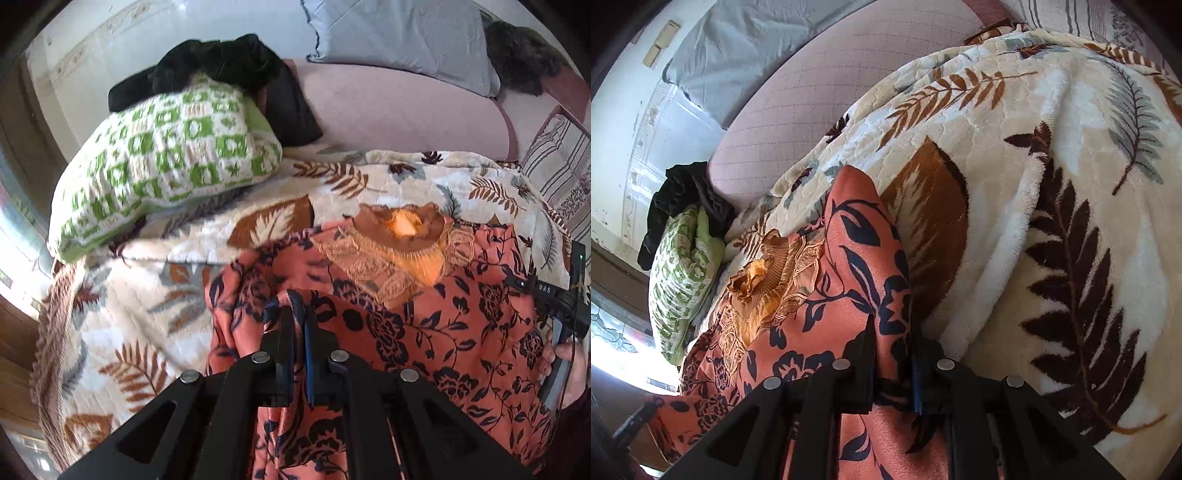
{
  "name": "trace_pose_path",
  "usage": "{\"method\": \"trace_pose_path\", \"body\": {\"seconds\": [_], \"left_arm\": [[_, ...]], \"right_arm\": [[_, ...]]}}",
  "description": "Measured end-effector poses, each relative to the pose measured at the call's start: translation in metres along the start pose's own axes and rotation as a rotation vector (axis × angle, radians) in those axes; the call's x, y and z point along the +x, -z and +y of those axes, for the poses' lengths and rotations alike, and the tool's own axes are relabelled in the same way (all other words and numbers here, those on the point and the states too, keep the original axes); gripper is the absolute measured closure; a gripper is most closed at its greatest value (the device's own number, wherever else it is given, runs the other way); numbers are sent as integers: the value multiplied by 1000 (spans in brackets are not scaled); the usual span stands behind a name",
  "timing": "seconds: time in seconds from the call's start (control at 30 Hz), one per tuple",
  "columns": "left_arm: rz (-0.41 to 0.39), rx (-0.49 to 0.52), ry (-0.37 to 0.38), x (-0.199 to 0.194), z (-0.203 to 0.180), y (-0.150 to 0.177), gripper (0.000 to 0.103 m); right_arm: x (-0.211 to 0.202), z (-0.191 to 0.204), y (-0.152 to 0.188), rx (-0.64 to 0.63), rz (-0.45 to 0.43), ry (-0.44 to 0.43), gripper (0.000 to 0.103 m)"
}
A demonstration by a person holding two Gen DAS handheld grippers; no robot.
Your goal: Fold small clothes
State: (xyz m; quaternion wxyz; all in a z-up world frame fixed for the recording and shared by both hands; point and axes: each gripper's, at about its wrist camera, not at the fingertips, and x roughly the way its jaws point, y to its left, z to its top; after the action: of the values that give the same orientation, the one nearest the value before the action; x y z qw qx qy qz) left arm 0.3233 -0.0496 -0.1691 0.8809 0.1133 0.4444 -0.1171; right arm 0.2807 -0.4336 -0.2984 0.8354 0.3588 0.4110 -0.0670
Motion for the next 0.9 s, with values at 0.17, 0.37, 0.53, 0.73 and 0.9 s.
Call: {"method": "trace_pose_path", "body": {"seconds": [0.17,0.37,0.53,0.73,0.9], "left_arm": [[-55,57,-95,17,-5,-49,99],[227,40,-149,116,21,-3,94],[211,-87,-126,86,62,25,92],[136,-109,-152,-10,104,88,45],[228,-257,-56,-36,134,170,35]], "right_arm": [[-8,-3,-2,11,-65,43,88],[-5,-11,-7,39,-64,71,87],[-13,-21,-13,134,-33,45,76],[-52,-17,-14,134,-165,35,52],[-87,17,12,-12,-238,-56,24]]}}
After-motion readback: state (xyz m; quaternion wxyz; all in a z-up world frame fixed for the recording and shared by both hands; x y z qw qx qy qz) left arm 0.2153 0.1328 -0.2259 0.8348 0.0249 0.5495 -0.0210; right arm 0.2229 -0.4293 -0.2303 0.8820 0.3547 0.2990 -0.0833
